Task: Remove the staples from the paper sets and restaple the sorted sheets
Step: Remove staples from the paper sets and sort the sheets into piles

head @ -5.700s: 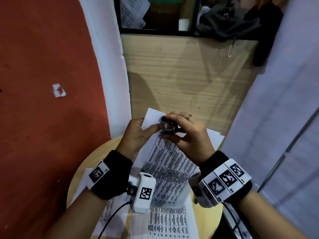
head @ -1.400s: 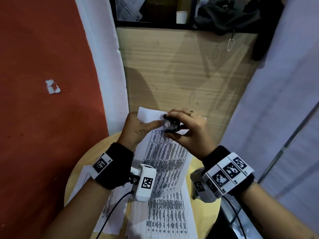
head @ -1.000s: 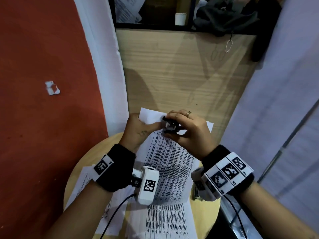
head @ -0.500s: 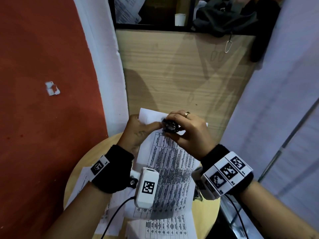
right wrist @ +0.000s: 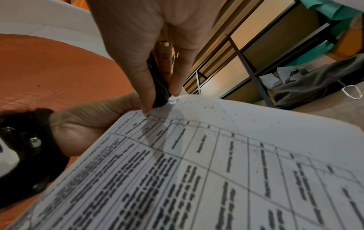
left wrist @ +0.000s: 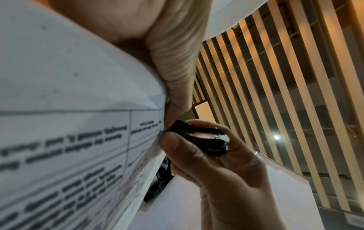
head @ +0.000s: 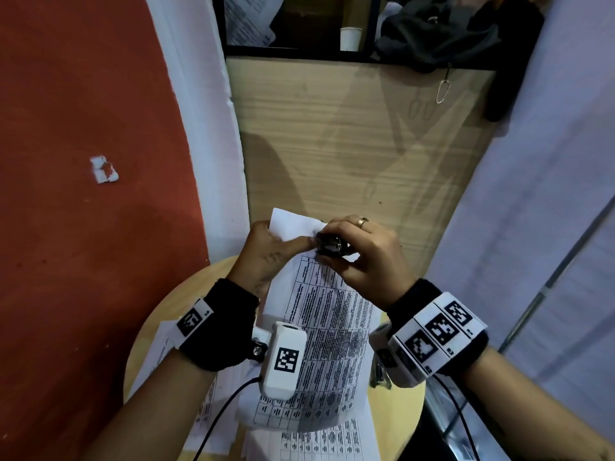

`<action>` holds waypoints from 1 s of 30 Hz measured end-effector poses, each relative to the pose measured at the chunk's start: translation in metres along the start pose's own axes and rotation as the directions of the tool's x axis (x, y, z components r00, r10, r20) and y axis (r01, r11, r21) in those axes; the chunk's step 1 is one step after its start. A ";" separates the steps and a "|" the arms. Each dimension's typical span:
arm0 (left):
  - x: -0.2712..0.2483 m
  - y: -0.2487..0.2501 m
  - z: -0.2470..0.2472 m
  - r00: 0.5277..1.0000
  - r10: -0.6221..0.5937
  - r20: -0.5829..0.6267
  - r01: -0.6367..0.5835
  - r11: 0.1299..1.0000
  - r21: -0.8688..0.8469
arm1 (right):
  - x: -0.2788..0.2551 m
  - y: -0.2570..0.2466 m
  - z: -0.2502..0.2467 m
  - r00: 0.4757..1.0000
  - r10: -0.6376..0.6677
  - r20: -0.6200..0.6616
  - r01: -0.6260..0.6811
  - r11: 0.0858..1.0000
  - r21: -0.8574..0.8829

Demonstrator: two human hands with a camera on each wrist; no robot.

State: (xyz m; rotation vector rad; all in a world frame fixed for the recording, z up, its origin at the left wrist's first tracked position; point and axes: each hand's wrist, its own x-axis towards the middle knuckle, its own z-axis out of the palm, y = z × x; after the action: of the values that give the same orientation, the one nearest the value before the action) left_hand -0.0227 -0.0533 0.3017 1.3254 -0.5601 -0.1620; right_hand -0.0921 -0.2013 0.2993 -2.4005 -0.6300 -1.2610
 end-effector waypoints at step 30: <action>0.000 -0.003 -0.002 0.999 -0.021 0.029 0.021 1.000 0.010 | 0.006 0.002 -0.003 0.998 -0.001 0.065 0.001 1.000 0.003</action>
State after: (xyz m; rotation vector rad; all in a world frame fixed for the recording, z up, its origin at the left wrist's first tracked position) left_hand -0.0215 -0.0526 0.2989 1.3409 -0.5726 -0.1966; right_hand -0.0905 -0.2031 0.3055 -2.4479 -0.6515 -1.1856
